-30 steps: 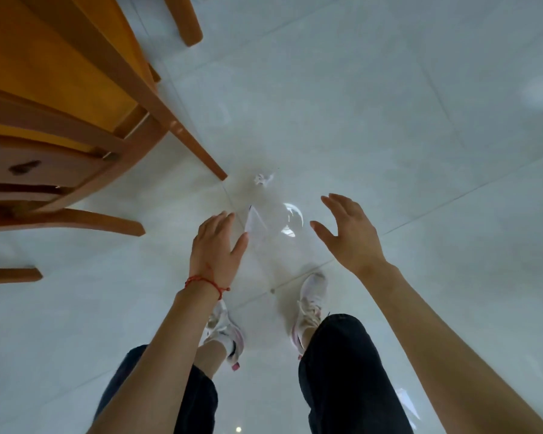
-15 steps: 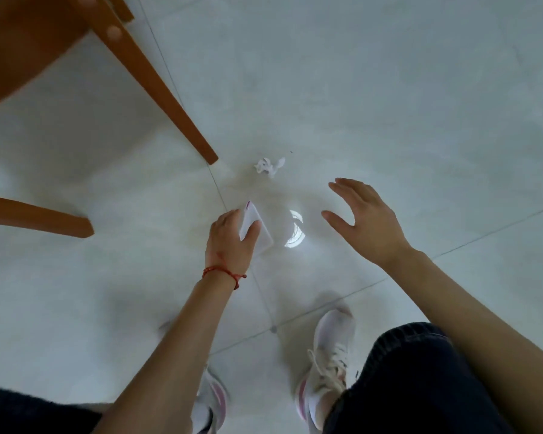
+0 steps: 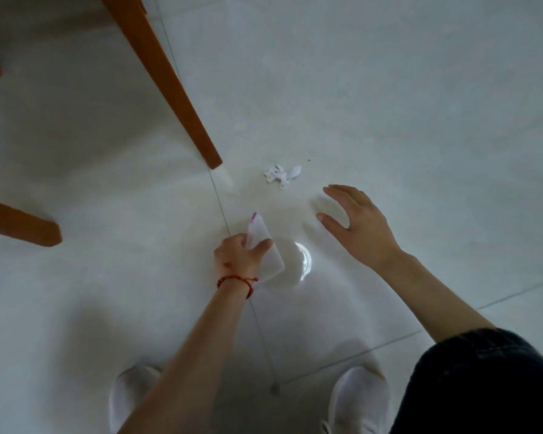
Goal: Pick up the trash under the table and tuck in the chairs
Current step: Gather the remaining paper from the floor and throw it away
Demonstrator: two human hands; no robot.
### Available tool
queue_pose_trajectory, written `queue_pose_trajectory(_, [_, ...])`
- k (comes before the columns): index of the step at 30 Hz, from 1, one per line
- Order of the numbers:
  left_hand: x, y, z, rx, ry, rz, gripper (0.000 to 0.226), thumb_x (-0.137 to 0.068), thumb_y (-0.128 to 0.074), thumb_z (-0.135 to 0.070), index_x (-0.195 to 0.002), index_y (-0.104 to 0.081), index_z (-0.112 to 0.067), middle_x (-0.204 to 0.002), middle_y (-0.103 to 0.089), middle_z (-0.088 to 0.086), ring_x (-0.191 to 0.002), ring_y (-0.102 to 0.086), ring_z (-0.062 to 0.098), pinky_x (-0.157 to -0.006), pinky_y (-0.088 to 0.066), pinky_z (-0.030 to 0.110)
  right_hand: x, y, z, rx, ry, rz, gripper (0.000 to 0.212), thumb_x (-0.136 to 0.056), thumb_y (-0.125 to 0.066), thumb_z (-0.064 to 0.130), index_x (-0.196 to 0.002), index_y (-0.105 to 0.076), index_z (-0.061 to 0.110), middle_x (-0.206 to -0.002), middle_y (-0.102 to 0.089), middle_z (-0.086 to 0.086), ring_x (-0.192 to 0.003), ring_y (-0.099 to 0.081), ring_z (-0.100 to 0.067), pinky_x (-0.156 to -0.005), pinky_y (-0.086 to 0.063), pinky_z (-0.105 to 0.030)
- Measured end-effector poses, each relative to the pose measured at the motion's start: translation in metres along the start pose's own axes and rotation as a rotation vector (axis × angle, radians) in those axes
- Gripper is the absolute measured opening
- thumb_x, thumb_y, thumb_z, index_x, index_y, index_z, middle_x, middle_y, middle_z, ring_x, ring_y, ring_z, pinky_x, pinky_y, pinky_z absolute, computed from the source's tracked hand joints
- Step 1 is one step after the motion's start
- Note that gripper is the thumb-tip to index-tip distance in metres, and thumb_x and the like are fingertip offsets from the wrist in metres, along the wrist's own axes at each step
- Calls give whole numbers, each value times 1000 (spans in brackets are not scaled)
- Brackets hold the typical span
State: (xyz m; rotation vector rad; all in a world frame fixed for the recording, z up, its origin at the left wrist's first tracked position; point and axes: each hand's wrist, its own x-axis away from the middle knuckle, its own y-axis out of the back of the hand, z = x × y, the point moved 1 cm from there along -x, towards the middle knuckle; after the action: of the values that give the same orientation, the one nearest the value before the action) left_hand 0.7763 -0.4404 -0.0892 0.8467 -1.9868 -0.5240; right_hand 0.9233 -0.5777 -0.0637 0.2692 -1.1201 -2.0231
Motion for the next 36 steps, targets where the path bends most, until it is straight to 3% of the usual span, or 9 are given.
queue_pose_trajectory(3, [2, 0, 2, 78, 12, -32, 31, -73, -72, -32, -62, -61, -5, -64, -54, 12, -66, -50, 24, -58, -32, 26, -6, -8, -1, -37, 5, -12, 46, -88, -58, 31, -128, -51, 12, -134, -52, -6, -125, -47, -24, -98, -44, -40])
queue_pose_trajectory(8, [1, 2, 11, 272, 79, -68, 19, -72, -72, -25, -77, -73, -7, -63, -64, 8, -63, -55, 17, -63, -41, 23, -11, -21, -2, -102, -13, -33, 43, -88, -58, 29, -127, -52, 11, -132, -54, -6, -124, -49, -23, -98, -38, -30])
queue_pose_trajectory(11, [0, 4, 14, 429, 165, -36, 13, -71, -73, -22, -72, -73, -9, -37, -55, -7, -36, -46, 6, -43, -42, 17, -15, -30, -3, -125, -11, -28, 43, -88, -58, 29, -126, -53, 11, -131, -55, -7, -122, -50, -24, -99, -40, -33])
queue_pose_trajectory(13, [2, 9, 13, 533, 229, -6, 13, -72, -73, -18, -60, -68, -14, -30, -49, -9, -31, -41, 8, -34, -36, 14, -20, -36, -2, -122, 3, -30, 42, -88, -59, 28, -126, -53, 10, -130, -56, -7, -121, -50, -24, -98, -40, -33])
queue_pose_trajectory(17, [6, 23, 4, 752, 318, 4, 20, -74, -69, -12, -56, -62, -9, -34, -50, -6, -34, -41, 11, -40, -36, 18, -41, -42, 1, -118, 35, -49, 42, -88, -59, 26, -125, -53, 8, -129, -57, -9, -120, -51, -26, -96, -40, -31])
queue_pose_trajectory(22, [6, 44, -4, 811, 247, -34, 20, -73, -64, -9, -54, -61, -3, -48, -54, 9, -32, -37, 18, -37, -34, 21, -79, -51, 9, -103, 54, -30, 46, -87, -60, 26, -129, -49, 10, -132, -53, -10, -123, -47, -26, -98, -41, -37])
queue_pose_trajectory(27, [3, 56, -4, 866, 255, -71, 29, -75, -65, -12, -47, -61, -7, -43, -58, 2, -32, -39, 19, -38, -37, 20, -103, -63, 15, -5, 47, 68, 48, -85, -61, 24, -130, -48, 17, -139, -47, -4, -129, -38, -26, -98, -39, -38])
queue_pose_trajectory(32, [-1, 59, 3, 871, 265, -73, 30, -75, -66, -14, -46, -64, -10, -43, -59, 0, -37, -39, 21, -43, -40, 24, -107, -76, 16, 111, 111, 65, 31, -85, -55, 12, -115, -61, 15, -122, -55, -8, -115, -44, -29, -81, -43, -36])
queue_pose_trajectory(36, [-3, 59, 4, 868, 290, -71, 28, -75, -66, -13, -48, -65, -10, -45, -59, 4, -37, -40, 21, -40, -40, 23, -102, -82, 18, -119, 38, 4, 16, -82, -56, 11, -88, -68, 3, -87, -61, -11, -81, -52, -21, -69, -37, -26])
